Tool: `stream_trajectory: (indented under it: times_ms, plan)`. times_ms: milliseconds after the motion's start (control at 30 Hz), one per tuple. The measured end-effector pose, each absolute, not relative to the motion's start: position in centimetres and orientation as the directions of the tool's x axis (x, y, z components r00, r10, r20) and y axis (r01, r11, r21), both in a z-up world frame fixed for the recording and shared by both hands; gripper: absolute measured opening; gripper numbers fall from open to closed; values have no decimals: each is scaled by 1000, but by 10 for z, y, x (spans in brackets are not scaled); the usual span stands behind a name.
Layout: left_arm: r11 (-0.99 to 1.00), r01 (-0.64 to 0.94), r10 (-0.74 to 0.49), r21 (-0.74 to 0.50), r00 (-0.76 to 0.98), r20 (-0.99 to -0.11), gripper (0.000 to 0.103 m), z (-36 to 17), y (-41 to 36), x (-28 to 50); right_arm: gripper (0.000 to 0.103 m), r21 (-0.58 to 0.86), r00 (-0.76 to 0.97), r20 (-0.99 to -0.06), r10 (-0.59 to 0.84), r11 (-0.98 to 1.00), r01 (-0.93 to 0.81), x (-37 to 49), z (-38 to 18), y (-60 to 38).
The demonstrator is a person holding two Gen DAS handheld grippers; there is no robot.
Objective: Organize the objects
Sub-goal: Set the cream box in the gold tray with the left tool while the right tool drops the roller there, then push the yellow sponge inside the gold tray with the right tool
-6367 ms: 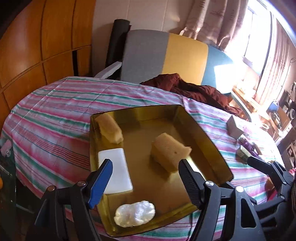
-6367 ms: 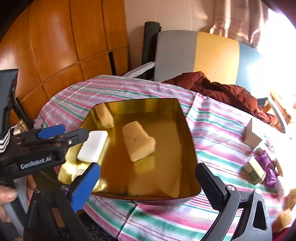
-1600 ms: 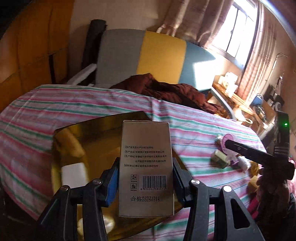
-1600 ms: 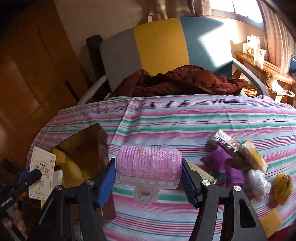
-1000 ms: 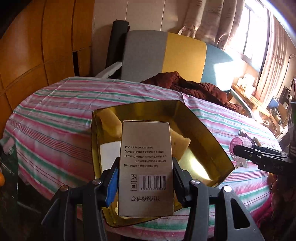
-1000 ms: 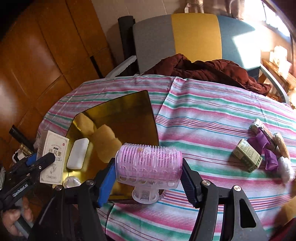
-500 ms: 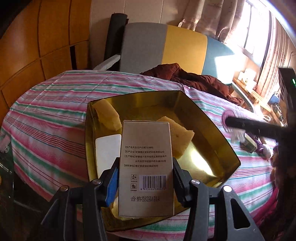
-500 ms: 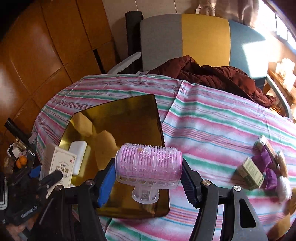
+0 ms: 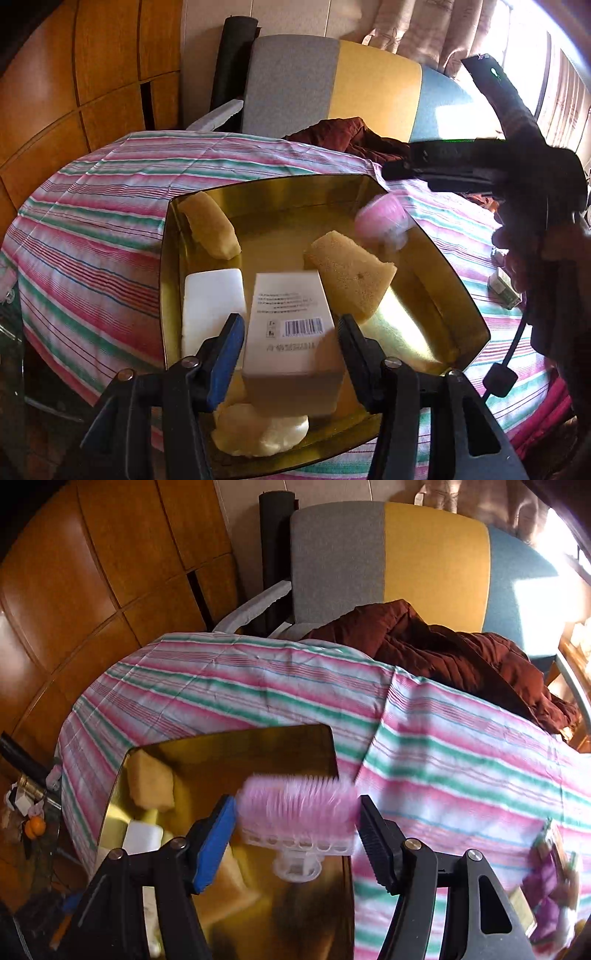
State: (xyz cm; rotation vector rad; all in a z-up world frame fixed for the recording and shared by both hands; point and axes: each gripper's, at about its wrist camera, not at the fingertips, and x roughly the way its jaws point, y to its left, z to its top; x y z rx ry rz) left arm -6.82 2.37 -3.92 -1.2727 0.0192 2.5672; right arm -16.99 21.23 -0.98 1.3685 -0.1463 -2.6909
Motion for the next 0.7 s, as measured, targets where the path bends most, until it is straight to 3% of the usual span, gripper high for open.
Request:
stream_trajectory:
  times_ms: [100, 333, 700]
  plan:
    - [-962, -247, 240, -115, -567, -788, 56, -41, 24, -69, 86, 141, -590, -793, -151, -988, 64, -175, -10, 208]
    - [-963, -247, 236, -110, -565, -791, 56, -42, 25, -68, 86, 153, -576, -804, -152, -987, 47, -163, -20, 208]
    - [-961, -252, 242, -111, -580, -778, 56, -35, 23, -60, 95, 141, -606, -783, -138, -989, 44, -127, -13, 200]
